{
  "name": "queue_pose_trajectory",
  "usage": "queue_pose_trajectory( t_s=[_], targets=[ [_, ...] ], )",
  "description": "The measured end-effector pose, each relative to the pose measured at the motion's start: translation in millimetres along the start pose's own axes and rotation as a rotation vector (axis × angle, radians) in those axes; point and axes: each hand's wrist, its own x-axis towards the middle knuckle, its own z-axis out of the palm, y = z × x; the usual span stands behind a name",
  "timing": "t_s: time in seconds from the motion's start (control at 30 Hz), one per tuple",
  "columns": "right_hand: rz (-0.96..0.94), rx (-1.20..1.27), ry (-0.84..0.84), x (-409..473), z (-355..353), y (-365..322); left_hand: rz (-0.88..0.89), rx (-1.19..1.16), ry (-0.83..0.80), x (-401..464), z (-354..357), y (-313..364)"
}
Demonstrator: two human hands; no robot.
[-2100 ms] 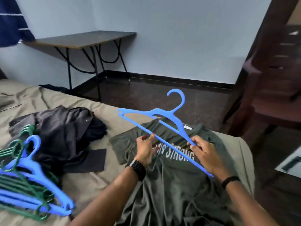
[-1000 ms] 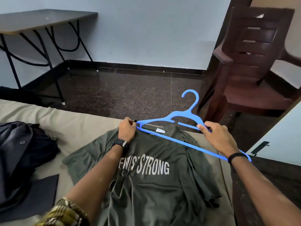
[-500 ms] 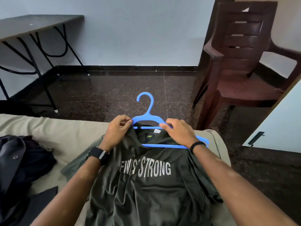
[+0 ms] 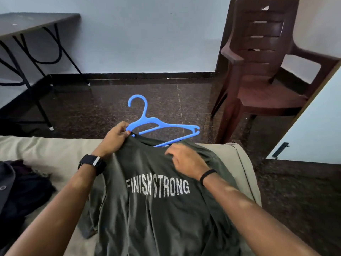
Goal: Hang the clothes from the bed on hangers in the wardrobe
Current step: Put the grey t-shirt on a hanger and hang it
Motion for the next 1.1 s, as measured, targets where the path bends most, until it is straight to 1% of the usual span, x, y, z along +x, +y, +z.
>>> queue_pose_trajectory(
  t_s=[0.07,0.13,0.2,0.3,0.37,0.53,0.6,0.7,0.77,0.83,0.9,1.03,1.1],
  targets=[
    [0.076,0.016,-0.204,-1,11,0,-0.034,-0.048,0.004,-1,2,-1],
    [0.181,0.078,-0.321,3,17,-1,-0.047,-0.059,0.013,-3,4,1],
    [0.233,0.077,-0.394,10,20,-3,-0.014,-0.014,0.029,-4,3,4],
    [0.304,0.016,-0.433,18,19,-2,0.042,0.095,0.028,-3,-1,10],
    [0.343,0.013,-0.453,18,16,2,0.048,0.155,0.02,-2,-3,12],
    [0.445,0.061,-0.508,21,3,6,0.036,0.173,0.036,-5,-5,13],
    [0.517,0.044,-0.476,23,1,8,0.038,0.17,0.044,-7,-5,14],
    [0.618,-0.065,-0.32,19,-3,22,0.027,0.19,0.041,-9,-11,15],
    [0.681,-0.127,-0.249,13,-8,33,0.034,0.213,0.022,-12,-15,17],
    [0.759,-0.123,-0.184,9,-15,41,0.045,0.229,-0.001,-15,-17,21],
    [0.854,-0.044,-0.113,7,-23,44,0.052,0.266,-0.03,-18,-19,27],
    [0.995,0.3,-0.081,6,-39,52,0.09,0.353,-0.099,-23,-26,39],
    [1.051,0.416,-0.027,5,-47,58,0.102,0.386,-0.152,-27,-31,45]
  ],
)
